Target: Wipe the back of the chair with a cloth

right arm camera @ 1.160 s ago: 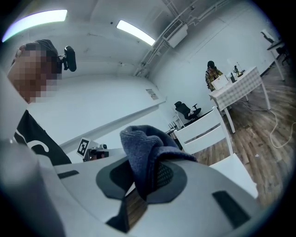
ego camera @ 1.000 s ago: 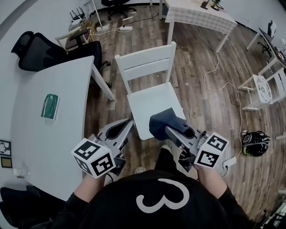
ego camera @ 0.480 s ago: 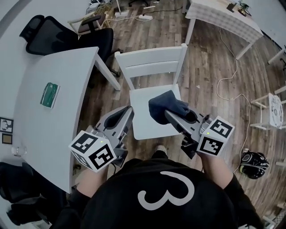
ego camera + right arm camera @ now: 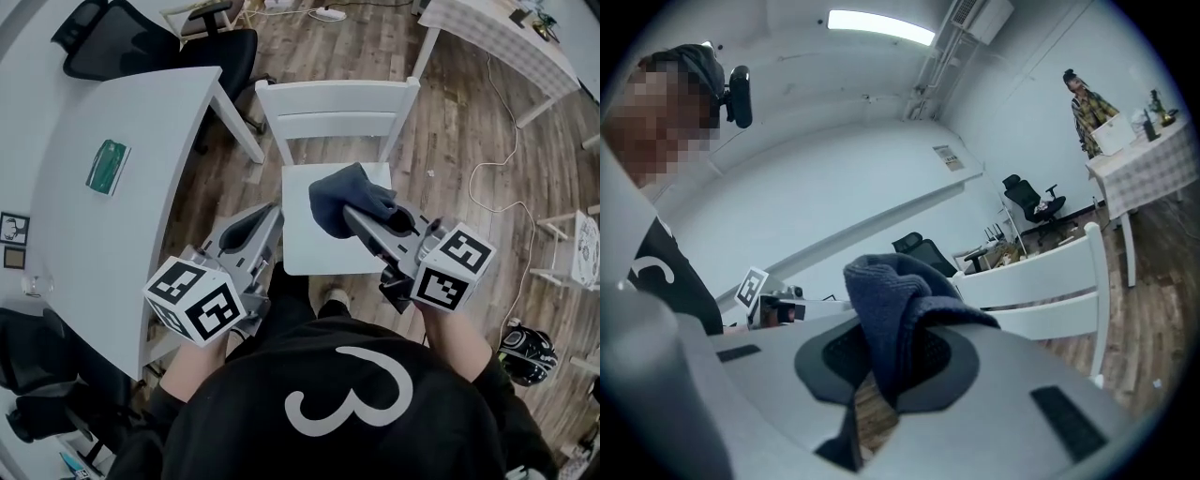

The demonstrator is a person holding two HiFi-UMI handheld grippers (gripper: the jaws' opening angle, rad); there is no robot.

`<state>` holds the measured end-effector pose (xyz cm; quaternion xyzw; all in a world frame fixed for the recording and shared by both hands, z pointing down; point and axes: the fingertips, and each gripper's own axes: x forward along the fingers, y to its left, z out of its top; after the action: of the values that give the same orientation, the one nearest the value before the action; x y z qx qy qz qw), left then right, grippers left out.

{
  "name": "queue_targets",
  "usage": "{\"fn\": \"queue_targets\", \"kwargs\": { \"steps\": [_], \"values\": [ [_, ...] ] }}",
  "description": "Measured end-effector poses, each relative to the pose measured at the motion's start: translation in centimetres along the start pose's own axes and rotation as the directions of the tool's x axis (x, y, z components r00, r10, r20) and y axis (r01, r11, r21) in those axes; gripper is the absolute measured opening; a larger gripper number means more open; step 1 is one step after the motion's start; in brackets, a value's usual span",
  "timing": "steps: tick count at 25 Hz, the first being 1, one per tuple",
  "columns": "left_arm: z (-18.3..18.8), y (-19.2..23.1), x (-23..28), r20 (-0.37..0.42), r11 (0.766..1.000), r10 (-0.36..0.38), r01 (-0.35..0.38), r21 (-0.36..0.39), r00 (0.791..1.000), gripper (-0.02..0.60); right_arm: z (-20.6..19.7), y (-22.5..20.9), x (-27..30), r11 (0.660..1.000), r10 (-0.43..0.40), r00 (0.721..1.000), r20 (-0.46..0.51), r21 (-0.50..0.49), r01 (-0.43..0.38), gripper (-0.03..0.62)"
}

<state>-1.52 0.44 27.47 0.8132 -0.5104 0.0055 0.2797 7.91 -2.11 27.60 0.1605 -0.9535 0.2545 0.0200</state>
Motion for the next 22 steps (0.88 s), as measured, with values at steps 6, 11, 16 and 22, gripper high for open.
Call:
{"fn": "queue_targets", "kwargs": {
  "steps": [6, 11, 16, 22],
  "values": [
    [0.9, 3.1, 1.1, -0.024, 1.0, -0.015, 0.015, -0.008, 1.0, 0.014, 0.8, -1.6, 2.9, 0.999, -0.038, 0.999, -0.01, -0.004, 0.038, 0.051],
    [1.8, 6.1, 2.8, -0.049, 0.999, -0.043, 0.042, -0.024, 0.998, 0.014, 1.5, -4.2, 5.7, 0.994, -0.104, 0.994, -0.012, 0.022, 0.105, 0.051],
    [2.6, 9.4, 4.2, -0.076, 0.997, -0.062, 0.059, -0.045, 0.995, 0.014, 2.3, -6.4, 8.9, 0.989, -0.145, 0.989, -0.033, 0.009, 0.146, 0.051],
    [3.0, 13.0, 5.7, -0.103, 0.996, -0.06, 0.052, -0.076, 0.993, 0.014, 2.6, -8.8, 12.7, 0.988, -0.151, 0.987, -0.051, 0.026, 0.152, 0.051]
  ]
}}
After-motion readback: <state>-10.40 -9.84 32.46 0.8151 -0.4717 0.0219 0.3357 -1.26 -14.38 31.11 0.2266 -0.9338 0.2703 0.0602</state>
